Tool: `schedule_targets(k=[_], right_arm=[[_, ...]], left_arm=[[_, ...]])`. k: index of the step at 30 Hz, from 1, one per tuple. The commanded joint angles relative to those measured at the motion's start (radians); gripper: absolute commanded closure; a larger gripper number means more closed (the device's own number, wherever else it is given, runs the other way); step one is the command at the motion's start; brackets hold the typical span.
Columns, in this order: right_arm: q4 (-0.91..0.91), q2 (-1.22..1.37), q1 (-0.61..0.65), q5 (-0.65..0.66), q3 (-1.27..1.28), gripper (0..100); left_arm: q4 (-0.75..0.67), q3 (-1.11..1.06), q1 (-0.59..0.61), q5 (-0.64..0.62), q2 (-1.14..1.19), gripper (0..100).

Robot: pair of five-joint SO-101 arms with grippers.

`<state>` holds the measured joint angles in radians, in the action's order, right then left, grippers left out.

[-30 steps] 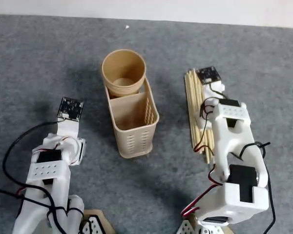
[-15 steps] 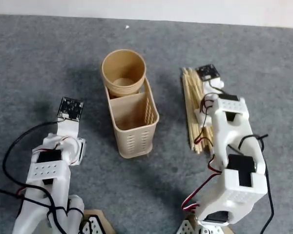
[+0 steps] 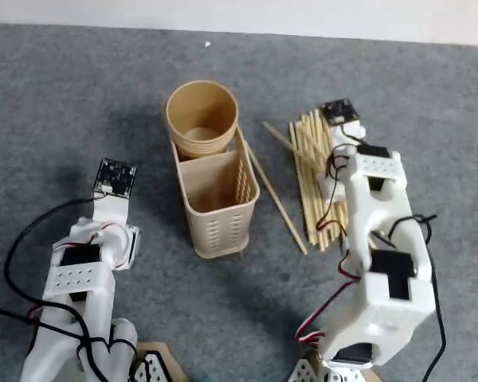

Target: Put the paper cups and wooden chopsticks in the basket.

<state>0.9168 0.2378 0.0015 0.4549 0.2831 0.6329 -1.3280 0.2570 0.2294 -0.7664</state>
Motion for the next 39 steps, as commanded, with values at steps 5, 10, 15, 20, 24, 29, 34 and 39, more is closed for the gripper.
schedule_targets(k=[5,10,15,20,24,29,34,39], right_arm=[[0.005,0.03,0.001,-0.006,-0.071,87.2],[0.005,0.03,0.002,-0.006,-0.071,92.5],[0.007,0.027,0.002,-0.006,-0.073,99.1],[0.048,-0.008,-0.001,-0.014,-0.143,99.3],[0.11,-0.116,0.001,-0.086,-0.237,99.3],[0.116,-0.278,0.007,-0.149,-0.306,99.3],[0.076,-0.417,0.03,-0.227,-0.312,99.3],[-0.018,-0.578,0.147,-0.308,-0.312,99.3]], left_arm=[[-0.014,0.005,-0.01,-0.003,-0.012,82],[-0.015,0.005,-0.01,-0.003,-0.012,82],[-0.015,0.005,-0.01,-0.003,-0.012,82],[-0.015,0.005,-0.01,-0.003,-0.012,82],[-0.017,0.005,-0.01,-0.003,-0.012,82],[-0.017,0.005,-0.01,-0.003,-0.012,82],[-0.017,0.005,-0.01,-0.003,-0.012,82],[-0.017,0.005,-0.01,-0.003,-0.012,82]])
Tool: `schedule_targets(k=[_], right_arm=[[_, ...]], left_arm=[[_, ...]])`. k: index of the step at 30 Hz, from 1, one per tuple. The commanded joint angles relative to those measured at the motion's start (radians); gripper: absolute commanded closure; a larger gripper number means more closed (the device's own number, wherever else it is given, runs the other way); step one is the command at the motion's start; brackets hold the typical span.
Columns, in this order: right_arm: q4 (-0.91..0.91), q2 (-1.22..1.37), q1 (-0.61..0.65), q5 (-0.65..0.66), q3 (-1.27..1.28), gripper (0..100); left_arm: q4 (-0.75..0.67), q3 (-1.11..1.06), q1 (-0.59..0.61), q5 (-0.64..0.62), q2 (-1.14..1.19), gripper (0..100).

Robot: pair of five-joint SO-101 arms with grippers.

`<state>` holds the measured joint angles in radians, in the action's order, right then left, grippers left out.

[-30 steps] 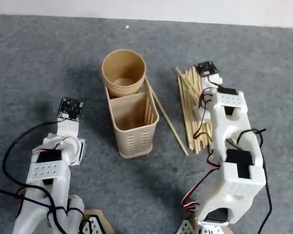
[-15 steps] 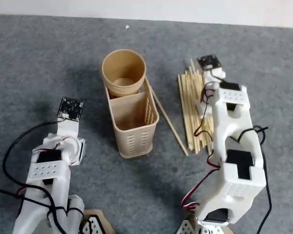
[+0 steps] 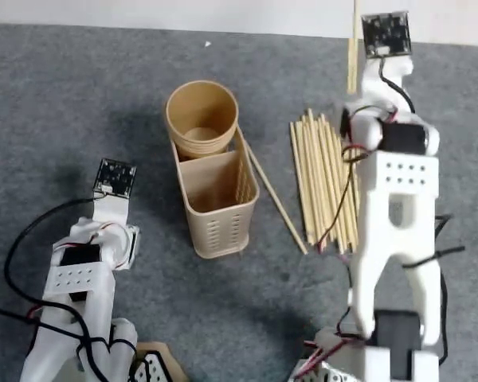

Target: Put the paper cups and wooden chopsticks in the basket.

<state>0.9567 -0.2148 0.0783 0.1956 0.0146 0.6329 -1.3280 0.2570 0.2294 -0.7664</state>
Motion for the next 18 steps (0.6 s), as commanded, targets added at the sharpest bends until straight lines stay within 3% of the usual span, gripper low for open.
schedule_targets(k=[1,5,13,18], right_arm=[[-0.084,-0.159,0.099,-0.069,-0.044,99.3],[-0.18,-0.269,0.194,-0.114,-0.054,99.4],[-0.163,-0.36,0.352,-0.189,-0.203,99.4],[-0.189,-0.43,0.42,-0.189,-0.035,99.4]], left_arm=[[-0.017,0.005,-0.01,-0.003,-0.012,82],[-0.018,0.005,-0.01,-0.003,-0.012,82],[-0.018,0.004,-0.01,-0.003,-0.01,82],[-0.018,0.004,-0.01,-0.003,-0.01,82]])
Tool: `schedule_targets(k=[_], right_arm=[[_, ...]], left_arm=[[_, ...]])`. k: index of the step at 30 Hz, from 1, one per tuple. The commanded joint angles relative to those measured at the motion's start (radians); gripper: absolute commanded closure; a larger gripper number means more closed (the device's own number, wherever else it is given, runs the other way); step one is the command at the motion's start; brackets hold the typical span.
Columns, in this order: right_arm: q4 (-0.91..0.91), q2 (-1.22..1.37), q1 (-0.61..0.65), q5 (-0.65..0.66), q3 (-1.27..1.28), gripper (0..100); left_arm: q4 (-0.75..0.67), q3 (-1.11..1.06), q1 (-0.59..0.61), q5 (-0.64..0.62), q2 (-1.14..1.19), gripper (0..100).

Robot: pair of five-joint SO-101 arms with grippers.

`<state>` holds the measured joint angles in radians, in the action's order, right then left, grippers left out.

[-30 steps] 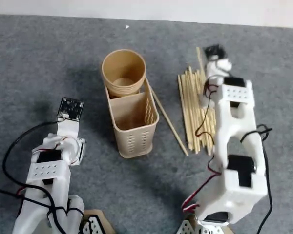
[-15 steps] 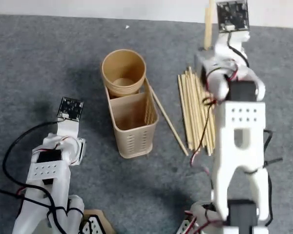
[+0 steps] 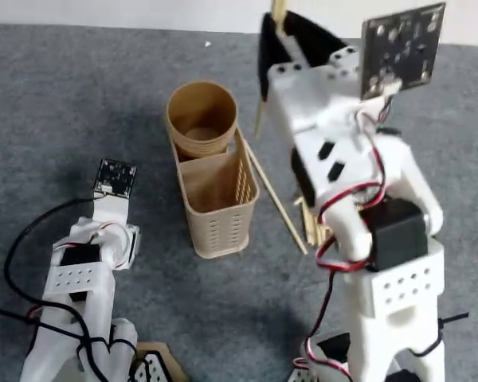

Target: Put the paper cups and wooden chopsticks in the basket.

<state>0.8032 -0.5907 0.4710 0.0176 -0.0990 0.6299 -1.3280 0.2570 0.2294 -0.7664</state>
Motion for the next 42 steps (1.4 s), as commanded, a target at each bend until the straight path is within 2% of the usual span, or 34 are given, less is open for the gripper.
schedule_targets(k=[1,5,10,15,21,28,31,34,38,42], right_arm=[[-0.07,-0.077,0.044,-0.011,0.139,99.4],[-0.236,-0.197,0.105,-0.005,0.444,99.4],[-0.412,-0.348,0.111,-0.006,0.762,99.4],[-0.467,-0.435,0.113,-0.009,0.964,98.5],[-0.409,-0.496,0.114,-0.006,1.0,81.8],[-0.269,-0.552,0.102,0.0,0.909,80.7],[-0.124,-0.552,-0.008,0.103,0.785,80.7],[-0.039,-0.552,-0.136,0.147,0.687,80.7],[-0.001,-0.529,-0.303,0.261,0.685,80.7],[-0.025,-0.285,-0.458,0.293,0.759,80.7]], left_arm=[[-0.015,0.004,-0.01,-0.003,-0.01,82],[-0.015,0.004,-0.01,-0.003,-0.01,82],[-0.015,0.004,-0.01,-0.003,-0.01,82],[-0.015,0.004,-0.01,-0.003,-0.01,82],[-0.015,0.004,-0.01,-0.003,-0.01,82],[-0.015,0.004,-0.01,-0.003,-0.01,82],[-0.015,0.002,-0.01,-0.003,-0.01,82],[-0.015,0.002,-0.01,-0.003,-0.01,82],[-0.015,0.004,-0.012,-0.003,-0.01,82],[-0.014,0.004,-0.01,-0.003,-0.01,82]])
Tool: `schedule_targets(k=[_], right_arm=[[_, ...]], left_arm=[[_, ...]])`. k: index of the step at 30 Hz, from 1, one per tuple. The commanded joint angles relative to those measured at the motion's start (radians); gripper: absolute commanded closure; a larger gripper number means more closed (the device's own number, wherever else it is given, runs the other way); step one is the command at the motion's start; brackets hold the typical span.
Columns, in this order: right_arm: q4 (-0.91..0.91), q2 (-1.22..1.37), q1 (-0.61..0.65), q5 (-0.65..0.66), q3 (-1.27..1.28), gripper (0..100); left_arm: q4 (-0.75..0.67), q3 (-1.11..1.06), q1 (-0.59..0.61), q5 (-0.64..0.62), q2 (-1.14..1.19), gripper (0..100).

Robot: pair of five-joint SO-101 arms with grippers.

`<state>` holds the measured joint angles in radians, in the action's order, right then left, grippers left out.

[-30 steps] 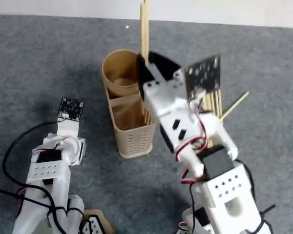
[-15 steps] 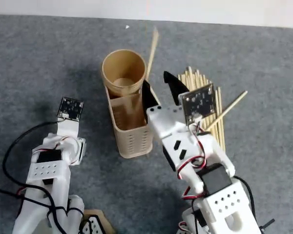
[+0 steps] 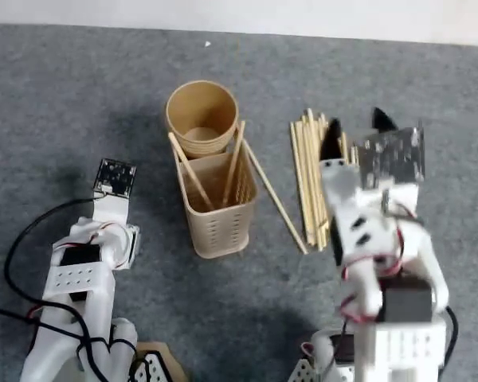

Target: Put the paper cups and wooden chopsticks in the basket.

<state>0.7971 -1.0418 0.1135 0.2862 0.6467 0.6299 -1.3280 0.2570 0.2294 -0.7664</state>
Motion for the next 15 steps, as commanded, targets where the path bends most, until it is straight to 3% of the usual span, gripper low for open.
schedule_targets(k=[1,8,15], right_arm=[[-0.025,0.259,-0.131,0.025,0.019,80.7],[-0.036,0.854,-0.219,0.025,-0.16,80.7],[-0.036,1.144,-0.237,0.086,-0.34,80.7]], left_arm=[[-0.014,0.004,-0.01,-0.003,-0.01,82],[-0.012,0.002,-0.01,-0.003,-0.01,82],[-0.015,-0.007,-0.01,-0.003,-0.01,82]])
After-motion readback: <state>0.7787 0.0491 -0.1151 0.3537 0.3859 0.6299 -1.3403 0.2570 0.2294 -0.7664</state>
